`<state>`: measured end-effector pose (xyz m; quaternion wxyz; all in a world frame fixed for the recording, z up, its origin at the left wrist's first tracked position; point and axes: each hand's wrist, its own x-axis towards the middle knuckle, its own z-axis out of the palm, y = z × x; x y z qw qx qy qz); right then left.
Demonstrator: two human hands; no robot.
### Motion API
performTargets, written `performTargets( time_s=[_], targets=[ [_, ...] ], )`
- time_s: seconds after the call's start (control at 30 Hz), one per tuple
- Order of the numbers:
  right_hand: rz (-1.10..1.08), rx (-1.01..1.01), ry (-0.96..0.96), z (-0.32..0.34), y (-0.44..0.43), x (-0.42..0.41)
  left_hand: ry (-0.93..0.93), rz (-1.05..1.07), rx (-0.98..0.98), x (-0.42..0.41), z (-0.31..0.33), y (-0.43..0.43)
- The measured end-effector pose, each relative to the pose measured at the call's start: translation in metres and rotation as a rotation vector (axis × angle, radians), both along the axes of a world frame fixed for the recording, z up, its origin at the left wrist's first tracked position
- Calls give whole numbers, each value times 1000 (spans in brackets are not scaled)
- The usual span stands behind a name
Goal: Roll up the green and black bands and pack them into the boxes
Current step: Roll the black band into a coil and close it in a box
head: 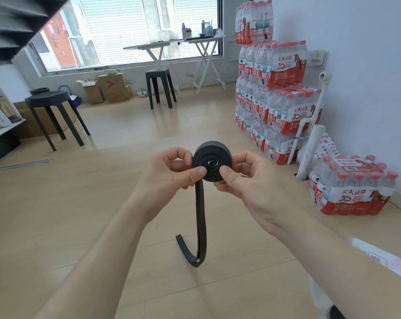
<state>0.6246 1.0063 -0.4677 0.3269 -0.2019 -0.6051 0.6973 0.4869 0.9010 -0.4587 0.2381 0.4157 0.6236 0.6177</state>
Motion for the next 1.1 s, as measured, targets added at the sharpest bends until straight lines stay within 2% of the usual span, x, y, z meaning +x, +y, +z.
performTargets(
  time_s=[0.07, 0.13, 0.17, 0.27, 0.33, 0.47, 0.57, 0.73, 0.93, 1.1],
  targets=[
    [28, -98, 49, -3, -4, -1, -38, -28, 32, 2, 0, 1],
    [66, -127, 38, -4, -5, 0, 11, -4, 12, 4, 2, 0],
    [77, -55, -34, -3, -3, 1, 80, 32, -21, 4, 3, -1],
    [30, 540, -452, 9, 9, 10, 406, 120, -176, 5, 5, -2],
    [18, 742, -514, 17, 12, 15, 606, 103, -265, 9, 4, -1],
    [58, 1003, -602, 16, 6, 14, 785, 51, -346, 14, 2, 1],
    [16, 1114, -651, 14, 7, 14, 724, 53, -335, 15, 0, 3],
    [-63, 1116, -558, 11, 10, 12, 475, 152, -268, 11, 1, 6],
    [-82, 1048, -500, 8, 14, 11, 492, 98, -317, 5, 3, 2],
    [-97, 981, -460, 5, 14, 10, 510, 146, -250, 8, -2, 3]
  ],
)
